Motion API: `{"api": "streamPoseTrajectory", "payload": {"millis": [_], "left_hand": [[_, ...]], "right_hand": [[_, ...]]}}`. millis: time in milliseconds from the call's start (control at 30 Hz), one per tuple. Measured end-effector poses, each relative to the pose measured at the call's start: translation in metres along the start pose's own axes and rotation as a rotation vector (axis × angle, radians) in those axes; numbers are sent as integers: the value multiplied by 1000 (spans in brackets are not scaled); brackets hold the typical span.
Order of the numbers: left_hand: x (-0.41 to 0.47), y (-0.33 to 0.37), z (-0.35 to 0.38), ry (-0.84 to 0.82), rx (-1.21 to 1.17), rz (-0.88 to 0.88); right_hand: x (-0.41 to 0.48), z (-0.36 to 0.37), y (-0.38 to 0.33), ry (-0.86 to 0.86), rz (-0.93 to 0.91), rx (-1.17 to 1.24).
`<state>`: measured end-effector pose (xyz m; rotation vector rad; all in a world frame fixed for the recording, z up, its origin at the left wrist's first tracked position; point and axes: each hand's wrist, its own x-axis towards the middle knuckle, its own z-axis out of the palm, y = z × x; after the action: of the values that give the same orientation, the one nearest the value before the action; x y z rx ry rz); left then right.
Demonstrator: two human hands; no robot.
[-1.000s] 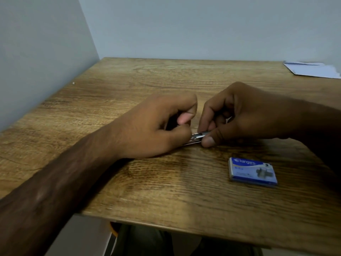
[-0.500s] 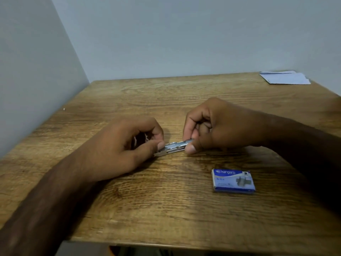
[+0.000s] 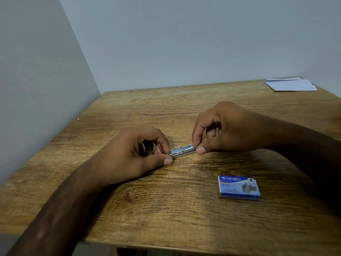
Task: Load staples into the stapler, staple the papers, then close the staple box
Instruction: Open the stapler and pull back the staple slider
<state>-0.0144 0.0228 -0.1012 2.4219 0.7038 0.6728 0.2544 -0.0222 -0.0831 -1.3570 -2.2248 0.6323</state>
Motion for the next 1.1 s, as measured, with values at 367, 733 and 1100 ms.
{"api": "streamPoseTrajectory", "payload": {"millis": [367, 733, 1100], "left_hand": [[-1, -3, 1, 80, 29, -32], [0, 1, 4, 115, 50, -69], [1, 6, 7, 262, 169, -12]], "right_hand": [[1, 5, -2, 8, -24, -58], [0, 7, -5, -62, -94, -76], [2, 14, -3, 81, 32, -121]]}}
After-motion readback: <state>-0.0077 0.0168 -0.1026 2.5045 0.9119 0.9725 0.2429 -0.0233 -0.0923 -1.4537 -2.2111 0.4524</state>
